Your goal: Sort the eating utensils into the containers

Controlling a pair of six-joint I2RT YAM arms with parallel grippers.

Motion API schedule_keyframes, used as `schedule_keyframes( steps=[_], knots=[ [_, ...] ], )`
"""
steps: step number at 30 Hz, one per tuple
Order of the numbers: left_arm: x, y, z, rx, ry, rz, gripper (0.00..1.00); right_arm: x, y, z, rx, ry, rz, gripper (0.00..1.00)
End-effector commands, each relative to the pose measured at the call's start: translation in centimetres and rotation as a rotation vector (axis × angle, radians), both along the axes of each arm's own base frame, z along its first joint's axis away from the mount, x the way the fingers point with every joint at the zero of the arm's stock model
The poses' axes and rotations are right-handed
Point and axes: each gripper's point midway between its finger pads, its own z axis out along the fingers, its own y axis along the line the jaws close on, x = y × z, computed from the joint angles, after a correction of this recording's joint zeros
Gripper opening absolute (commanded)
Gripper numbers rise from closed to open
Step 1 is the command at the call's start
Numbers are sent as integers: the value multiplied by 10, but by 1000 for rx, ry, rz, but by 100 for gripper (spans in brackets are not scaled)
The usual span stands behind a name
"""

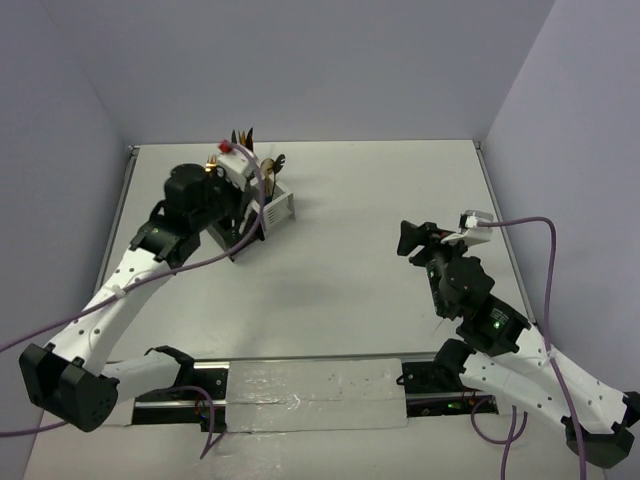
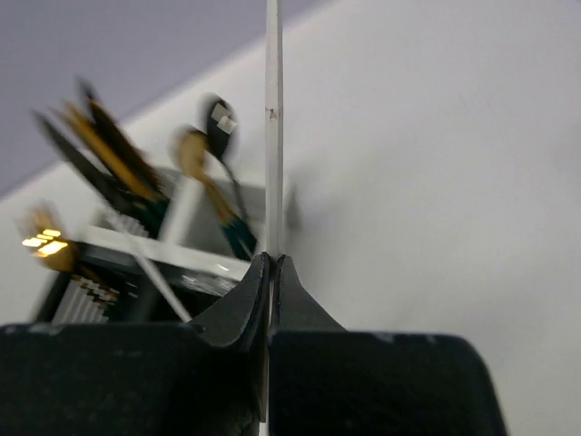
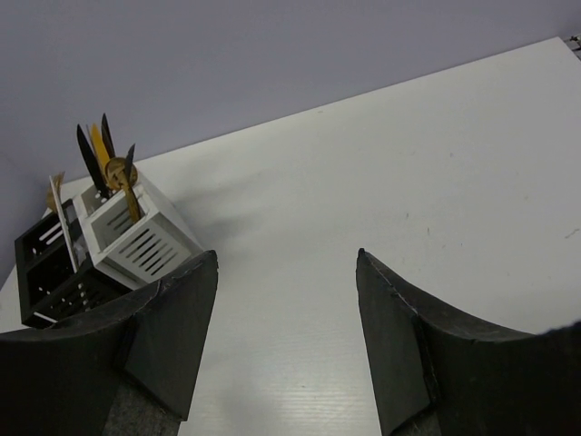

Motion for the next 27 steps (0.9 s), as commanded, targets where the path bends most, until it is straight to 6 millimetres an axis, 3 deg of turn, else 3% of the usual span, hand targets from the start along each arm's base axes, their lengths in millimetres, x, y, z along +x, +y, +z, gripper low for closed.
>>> schedule_keyframes(
  steps=[1,3,7,11,14,25,27],
  knots=[
    [44,38,65,-134,-200,204,0,1,2,30,47,-49,11,69],
    [63,57,83,-185,-275,266,0,2,5,33,50,-48,20,69],
    [88,67,81,-242,-323,301,0,3,11,36,67,-46,41,68],
    [114,75,50,-254,-263,326,0,2,12,32,78,-37,42,68],
    [123,83,27,-282,-221,324,0,2,9,30,76,-33,31,68],
    [104,74,-58,-256,-102,248,0,1,5,25,70,-29,16,68],
    [102,76,-67,-243,-96,256,5,0,4,25,70,-29,17,68]
  ],
)
